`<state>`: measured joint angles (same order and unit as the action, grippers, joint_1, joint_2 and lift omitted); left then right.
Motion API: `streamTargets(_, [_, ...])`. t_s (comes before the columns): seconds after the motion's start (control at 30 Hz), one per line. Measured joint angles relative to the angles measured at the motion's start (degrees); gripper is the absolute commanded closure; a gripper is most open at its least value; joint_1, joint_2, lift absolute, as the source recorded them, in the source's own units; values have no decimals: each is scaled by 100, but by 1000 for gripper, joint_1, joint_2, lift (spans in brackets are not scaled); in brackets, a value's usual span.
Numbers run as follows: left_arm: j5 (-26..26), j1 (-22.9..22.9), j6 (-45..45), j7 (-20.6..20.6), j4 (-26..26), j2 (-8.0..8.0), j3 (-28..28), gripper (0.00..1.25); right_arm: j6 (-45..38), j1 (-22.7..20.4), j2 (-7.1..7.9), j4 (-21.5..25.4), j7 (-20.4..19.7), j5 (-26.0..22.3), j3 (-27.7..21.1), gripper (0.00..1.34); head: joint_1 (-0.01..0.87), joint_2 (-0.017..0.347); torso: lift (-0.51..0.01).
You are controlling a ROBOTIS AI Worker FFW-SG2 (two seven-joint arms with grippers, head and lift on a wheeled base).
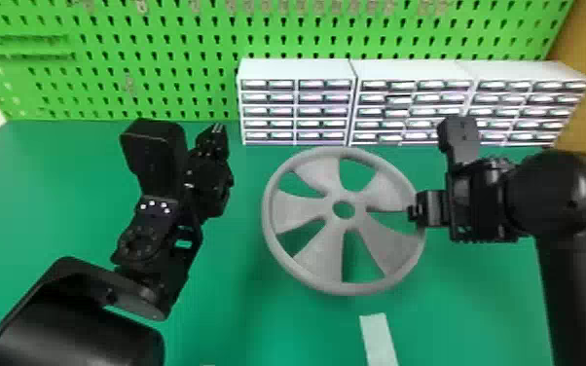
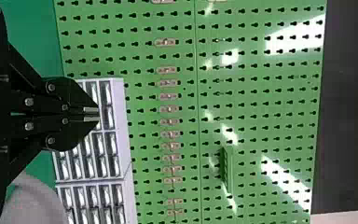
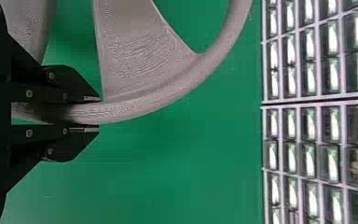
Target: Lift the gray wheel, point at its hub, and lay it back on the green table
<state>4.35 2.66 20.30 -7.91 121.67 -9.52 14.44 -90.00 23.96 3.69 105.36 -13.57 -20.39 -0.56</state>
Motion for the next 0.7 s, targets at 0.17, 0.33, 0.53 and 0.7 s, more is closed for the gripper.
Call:
streamTargets(0.17, [12, -4, 0, 0, -10, -6, 5, 1194, 22, -1, 0, -276, -2, 0, 64, 1219, 692, 48, -93])
streamTargets(0.33, [13, -11, 0, 0, -17, -6, 6, 1194, 97, -5, 0, -549, 1, -15, 140, 1219, 692, 48, -93])
streamTargets(0.53, [14, -11, 0, 0, -21, -12, 7, 1194, 211, -9, 1, -830, -3, -2, 202, 1219, 692, 48, -93])
streamTargets(0.7, [26, -11, 0, 0, -35, -15, 7, 1194, 277, -9, 7, -1001, 0, 30, 217, 1219, 692, 48, -93])
